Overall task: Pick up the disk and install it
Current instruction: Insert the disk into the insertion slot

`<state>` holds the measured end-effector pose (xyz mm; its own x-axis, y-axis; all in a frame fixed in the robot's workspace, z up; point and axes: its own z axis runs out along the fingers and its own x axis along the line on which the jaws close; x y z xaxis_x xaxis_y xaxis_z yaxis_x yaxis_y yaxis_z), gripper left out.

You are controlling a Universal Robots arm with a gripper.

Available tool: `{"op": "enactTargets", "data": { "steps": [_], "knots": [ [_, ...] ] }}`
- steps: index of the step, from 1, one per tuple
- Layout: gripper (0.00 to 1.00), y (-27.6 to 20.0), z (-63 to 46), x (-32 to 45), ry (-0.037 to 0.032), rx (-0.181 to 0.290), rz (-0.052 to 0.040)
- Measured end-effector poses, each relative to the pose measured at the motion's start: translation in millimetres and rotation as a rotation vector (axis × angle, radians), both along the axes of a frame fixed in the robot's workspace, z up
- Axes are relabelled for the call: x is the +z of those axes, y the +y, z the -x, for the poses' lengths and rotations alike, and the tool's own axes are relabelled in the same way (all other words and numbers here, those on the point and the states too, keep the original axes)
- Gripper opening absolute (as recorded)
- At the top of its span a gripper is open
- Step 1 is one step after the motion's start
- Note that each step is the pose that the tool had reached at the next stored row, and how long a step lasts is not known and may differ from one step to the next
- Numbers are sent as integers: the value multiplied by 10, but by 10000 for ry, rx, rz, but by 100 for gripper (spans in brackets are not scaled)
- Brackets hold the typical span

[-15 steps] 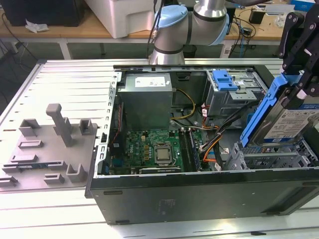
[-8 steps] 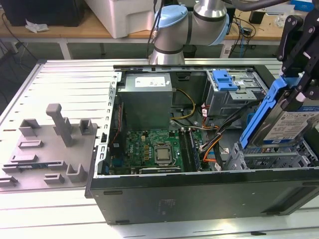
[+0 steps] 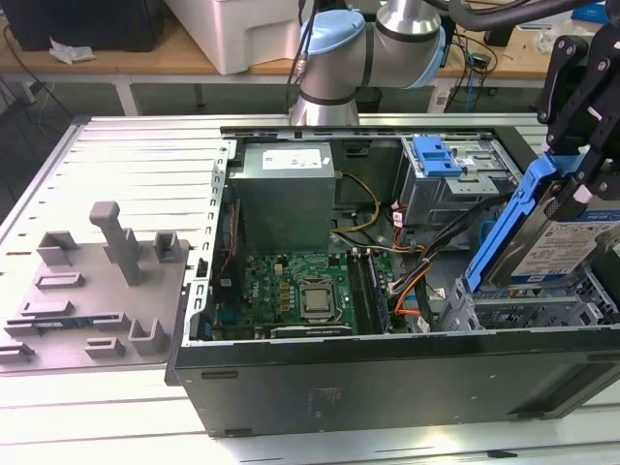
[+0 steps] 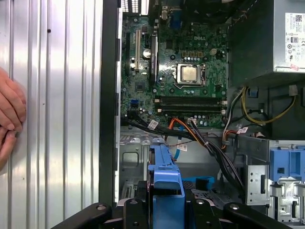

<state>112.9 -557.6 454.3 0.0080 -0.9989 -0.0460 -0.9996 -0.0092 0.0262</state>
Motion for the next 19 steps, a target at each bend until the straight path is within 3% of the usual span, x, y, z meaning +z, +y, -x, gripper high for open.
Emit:
{"op": "enactTargets", "data": {
  "steps": [19],
  "knots": [
    [37, -13, -28, -31, 0, -2, -105]
  ]
}}
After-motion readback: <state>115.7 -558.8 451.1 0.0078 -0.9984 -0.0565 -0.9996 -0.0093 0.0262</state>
